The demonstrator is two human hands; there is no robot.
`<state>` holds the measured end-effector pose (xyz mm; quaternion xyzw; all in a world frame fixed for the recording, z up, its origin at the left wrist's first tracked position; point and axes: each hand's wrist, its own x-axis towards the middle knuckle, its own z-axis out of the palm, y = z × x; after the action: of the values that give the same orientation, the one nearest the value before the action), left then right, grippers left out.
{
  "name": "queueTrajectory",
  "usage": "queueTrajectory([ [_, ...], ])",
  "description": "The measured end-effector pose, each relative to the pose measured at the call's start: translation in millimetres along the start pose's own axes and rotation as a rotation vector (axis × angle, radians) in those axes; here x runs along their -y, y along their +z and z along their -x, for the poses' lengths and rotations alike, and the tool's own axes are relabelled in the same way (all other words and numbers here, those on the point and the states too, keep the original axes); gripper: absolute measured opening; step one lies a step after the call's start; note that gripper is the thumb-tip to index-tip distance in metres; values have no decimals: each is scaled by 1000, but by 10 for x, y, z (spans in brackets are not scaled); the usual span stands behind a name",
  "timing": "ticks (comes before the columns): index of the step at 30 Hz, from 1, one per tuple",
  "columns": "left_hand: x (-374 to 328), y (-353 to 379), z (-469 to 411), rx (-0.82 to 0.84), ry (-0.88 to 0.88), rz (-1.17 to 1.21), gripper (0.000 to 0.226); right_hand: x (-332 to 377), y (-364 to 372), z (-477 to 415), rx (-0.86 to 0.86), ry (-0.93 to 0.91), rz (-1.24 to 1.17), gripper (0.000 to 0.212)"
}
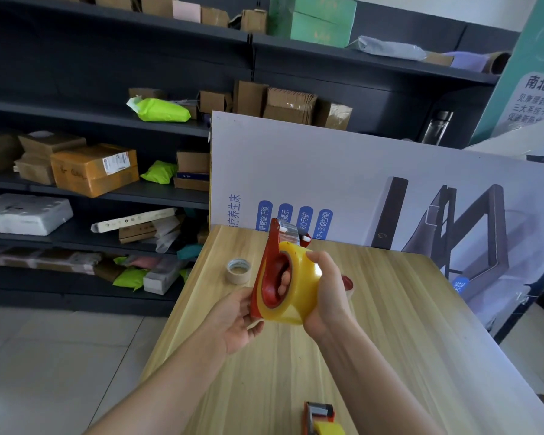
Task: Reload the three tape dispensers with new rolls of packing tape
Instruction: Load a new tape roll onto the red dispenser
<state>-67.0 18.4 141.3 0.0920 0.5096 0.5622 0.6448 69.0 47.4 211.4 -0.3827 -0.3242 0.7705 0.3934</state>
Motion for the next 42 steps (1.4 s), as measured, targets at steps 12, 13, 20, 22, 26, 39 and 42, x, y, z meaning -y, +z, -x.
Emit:
queueTrajectory([
  [12,586,-250,121,-79,293,-169,33,-348,-82,8,-61,113,-58,33],
  [13,613,-286,115,-67,279,-169,31,-380,-72,0,-68,117,-62,34],
  [20,824,-626,102,-122,129,-109,25,-789,-7,-31,-156,170,-18,36],
  [22,917,-761,110,-132,73,-107,24,-952,-9,-37,-185,188,1,36],
  [26,1145,-1012,95,-167,-23,-73,20,-1307,-57,-63,-253,234,53,35],
  [39,1915,-1446,52,-356,-359,33,11,-2209,-502,-136,-406,426,281,36],
  [42,2000,-1471,63,-362,-397,61,11,-2336,-601,-141,-404,449,294,36],
])
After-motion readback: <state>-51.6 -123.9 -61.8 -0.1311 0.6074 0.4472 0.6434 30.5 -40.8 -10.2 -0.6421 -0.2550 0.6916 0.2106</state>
